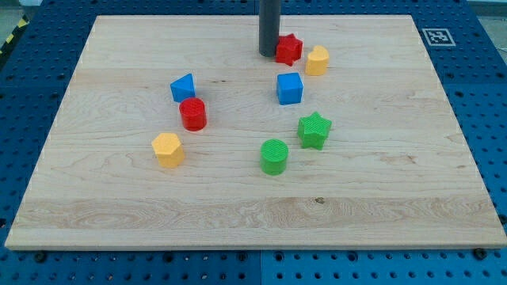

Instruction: Slide the red star towards top right

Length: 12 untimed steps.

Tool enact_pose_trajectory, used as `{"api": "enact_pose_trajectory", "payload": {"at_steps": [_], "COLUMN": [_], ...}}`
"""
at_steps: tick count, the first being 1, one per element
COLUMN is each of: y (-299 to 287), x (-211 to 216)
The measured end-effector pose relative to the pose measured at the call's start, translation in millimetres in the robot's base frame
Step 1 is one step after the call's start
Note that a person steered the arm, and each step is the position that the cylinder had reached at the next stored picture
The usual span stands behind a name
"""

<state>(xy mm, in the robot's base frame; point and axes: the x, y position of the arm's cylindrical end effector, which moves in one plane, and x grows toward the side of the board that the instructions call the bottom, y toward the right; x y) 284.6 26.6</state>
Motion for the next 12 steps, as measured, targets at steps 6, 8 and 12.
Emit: {"api": "enact_pose_trajectory", "payload": {"at_steps": [6, 8, 12], "y": [53.2, 69.5, 152.8], "x": [14.1, -7.5, -17.0]}}
